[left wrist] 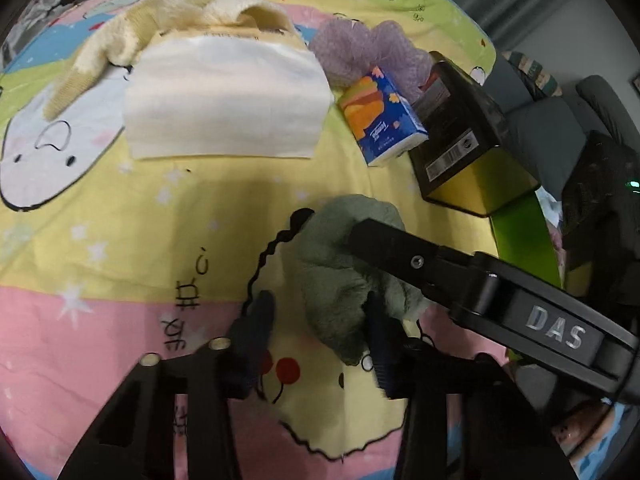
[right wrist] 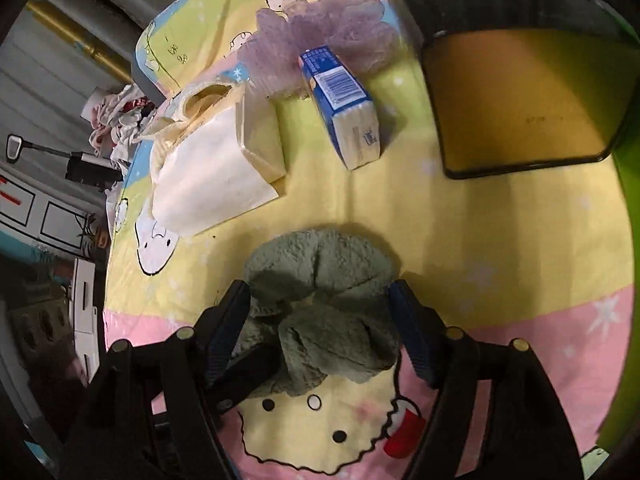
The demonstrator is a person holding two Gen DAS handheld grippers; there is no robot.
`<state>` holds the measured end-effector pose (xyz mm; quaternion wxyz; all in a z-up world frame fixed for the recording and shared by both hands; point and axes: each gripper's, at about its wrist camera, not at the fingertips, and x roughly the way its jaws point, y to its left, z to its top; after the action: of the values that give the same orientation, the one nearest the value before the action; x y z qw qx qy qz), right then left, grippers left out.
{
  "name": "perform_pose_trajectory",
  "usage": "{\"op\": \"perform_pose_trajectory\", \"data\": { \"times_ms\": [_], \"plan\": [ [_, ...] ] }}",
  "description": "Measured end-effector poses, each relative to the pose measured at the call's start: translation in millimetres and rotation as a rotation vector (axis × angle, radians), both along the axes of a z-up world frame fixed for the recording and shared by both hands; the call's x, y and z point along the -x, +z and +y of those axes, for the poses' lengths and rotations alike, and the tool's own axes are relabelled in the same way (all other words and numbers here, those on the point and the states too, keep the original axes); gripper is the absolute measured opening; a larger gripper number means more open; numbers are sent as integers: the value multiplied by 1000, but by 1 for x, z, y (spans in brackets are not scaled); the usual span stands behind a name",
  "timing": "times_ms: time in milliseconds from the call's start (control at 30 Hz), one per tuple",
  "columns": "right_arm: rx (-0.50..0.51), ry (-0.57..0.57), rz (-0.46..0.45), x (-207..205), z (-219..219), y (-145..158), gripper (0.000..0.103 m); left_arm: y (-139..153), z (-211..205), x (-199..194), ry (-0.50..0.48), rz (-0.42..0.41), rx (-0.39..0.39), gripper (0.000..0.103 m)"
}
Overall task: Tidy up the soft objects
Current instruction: 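Carry the grey-green cloth into the green box and release it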
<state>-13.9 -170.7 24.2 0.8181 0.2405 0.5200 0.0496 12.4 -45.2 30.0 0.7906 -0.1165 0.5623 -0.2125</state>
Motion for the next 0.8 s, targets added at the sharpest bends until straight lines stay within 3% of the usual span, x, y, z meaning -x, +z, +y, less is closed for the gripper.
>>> {"op": "perform_pose_trajectory", "data": {
  "times_ms": [67,133,233,367,533,633,800],
  "plan": [
    [-35,16,1,-1,2,-2,38,2,-3,1,-7,-31,16,33],
    [-29,9,6,0,3,-4,33,5,-6,2,-14,-54,24,31],
    [-94,27,-16,3,3,3,16,11,-12,5,-23,-97,7,30],
    [-81,33,-111,16,5,31,16,37,-18,13,-50,-200,12,29],
    [-70,-8,-243,39,-14,73,17,79,-36,26,-107,-330,90,29],
    [-21,-42,-338,57,-36,101,19,98,-59,31,-148,-376,150,29],
    [64,-170,-412,87,-80,126,19,116,-109,40,-268,-428,199,29]
  ]
}}
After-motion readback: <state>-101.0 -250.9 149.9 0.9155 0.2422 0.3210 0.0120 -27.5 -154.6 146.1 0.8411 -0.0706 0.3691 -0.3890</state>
